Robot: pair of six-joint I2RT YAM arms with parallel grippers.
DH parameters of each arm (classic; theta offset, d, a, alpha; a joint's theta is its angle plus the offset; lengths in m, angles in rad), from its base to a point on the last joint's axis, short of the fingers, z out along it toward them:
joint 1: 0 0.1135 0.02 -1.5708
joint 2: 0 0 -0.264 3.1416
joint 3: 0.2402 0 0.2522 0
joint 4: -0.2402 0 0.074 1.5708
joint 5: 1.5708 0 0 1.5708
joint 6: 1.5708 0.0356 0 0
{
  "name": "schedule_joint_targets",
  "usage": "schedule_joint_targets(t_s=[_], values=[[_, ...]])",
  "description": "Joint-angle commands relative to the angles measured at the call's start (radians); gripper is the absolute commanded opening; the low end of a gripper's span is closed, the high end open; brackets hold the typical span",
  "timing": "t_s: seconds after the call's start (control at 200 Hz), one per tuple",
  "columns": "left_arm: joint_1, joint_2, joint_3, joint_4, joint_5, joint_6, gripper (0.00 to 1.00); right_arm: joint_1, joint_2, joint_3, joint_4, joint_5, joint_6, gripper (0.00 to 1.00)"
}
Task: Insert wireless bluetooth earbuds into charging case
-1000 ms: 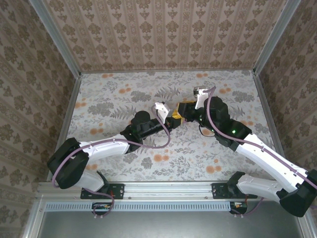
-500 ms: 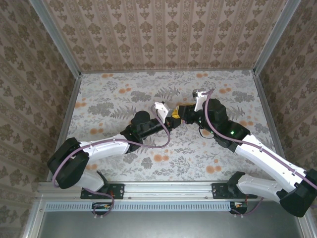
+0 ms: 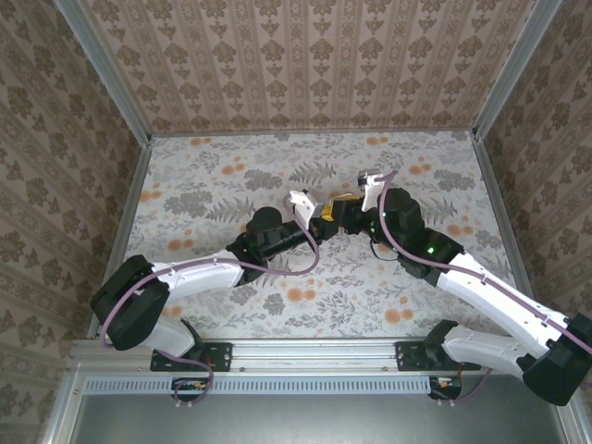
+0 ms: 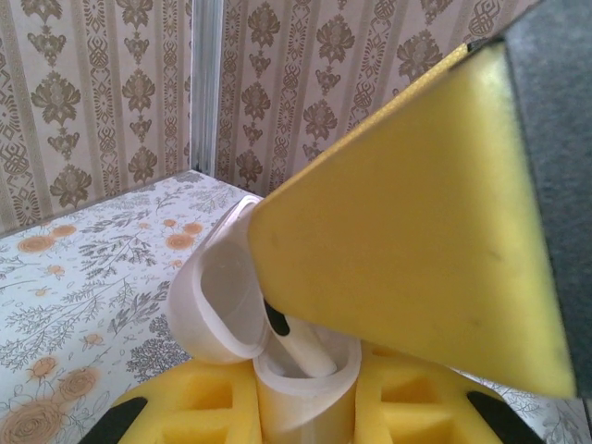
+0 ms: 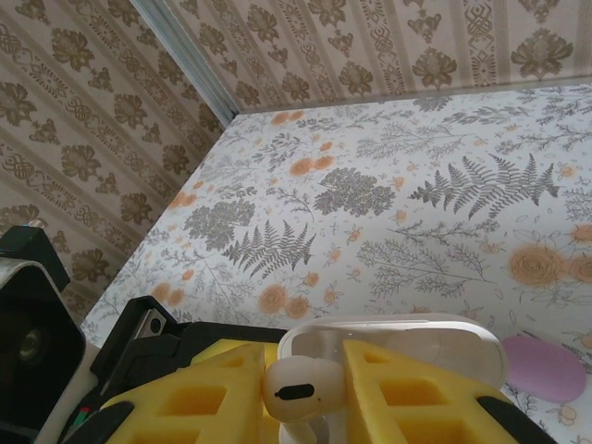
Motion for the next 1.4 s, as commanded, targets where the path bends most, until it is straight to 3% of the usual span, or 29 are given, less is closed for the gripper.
schedule_joint_targets(t_s=[0.0,1.395], values=[[-0.003,-0.007,0.037,0.081,0.008,-0.014,0.16,0.006,-0.017,-0.024,0.015,-0.026,-0.022,0.27],[0.004,-0.027,0.037,0.057,0.035,0.042,0.16,-0.005,-0.067,-0.02,-0.029,-0.057,-0.105,0.34]])
